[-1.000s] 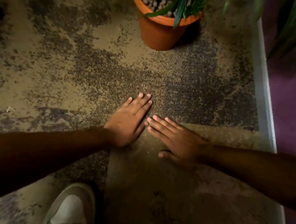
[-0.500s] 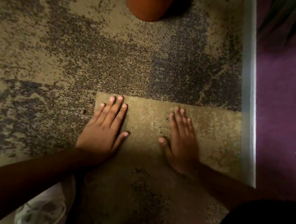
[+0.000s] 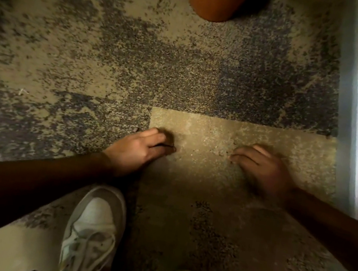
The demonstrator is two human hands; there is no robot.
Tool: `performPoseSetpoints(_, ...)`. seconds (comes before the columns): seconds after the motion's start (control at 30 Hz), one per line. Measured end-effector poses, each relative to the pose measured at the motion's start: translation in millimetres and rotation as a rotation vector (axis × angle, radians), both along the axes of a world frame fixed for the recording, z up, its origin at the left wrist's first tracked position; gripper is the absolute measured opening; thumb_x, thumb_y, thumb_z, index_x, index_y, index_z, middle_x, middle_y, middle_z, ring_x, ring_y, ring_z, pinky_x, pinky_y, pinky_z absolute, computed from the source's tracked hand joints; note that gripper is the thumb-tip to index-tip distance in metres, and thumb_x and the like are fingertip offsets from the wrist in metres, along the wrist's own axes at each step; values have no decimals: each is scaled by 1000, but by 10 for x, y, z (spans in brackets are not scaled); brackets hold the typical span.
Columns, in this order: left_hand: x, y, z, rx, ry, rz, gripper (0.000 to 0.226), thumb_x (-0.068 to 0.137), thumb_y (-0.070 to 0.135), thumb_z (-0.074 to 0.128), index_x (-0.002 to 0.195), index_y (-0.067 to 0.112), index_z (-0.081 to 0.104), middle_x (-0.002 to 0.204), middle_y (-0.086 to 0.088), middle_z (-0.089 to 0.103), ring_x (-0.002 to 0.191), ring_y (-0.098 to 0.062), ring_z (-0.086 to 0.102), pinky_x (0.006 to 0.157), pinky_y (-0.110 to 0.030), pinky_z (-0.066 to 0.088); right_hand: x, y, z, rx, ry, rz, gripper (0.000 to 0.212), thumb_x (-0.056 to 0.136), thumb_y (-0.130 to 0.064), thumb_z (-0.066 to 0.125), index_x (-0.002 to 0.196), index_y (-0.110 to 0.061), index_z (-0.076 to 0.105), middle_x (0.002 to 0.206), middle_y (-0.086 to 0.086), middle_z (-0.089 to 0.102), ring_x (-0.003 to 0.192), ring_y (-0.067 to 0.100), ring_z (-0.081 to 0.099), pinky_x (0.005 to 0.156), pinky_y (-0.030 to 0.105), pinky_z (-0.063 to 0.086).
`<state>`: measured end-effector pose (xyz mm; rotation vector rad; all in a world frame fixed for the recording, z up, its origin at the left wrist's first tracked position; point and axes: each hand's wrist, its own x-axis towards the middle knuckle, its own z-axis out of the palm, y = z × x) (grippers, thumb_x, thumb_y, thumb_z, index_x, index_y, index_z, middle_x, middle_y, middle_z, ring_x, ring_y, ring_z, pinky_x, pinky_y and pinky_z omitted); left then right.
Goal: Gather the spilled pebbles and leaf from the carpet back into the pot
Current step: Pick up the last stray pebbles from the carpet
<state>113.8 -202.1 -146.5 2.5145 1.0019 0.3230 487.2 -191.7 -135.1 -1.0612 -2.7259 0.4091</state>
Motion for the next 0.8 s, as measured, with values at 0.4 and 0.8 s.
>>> performPoseSetpoints(0.4,-223,23,116,-25,-30,345,21,97,14,62,113,2,68,114,-14,62,99,-28,55,80,-41,50,-740,7,83,-988,840,-839,19,94,0,66,104,-15,73,92,-4,77,85,8,71,76,24,59)
performPoseSetpoints(0.8,-430,-127,202,-118,55,414,39,94,18,61,133,13,62,119,-10,55,106,-25,50,84,-36,47,-1392,150,265,-1588,807,-644,23,98,-4,48,111,2,67,103,20,72,88,23,71,77,32,61)
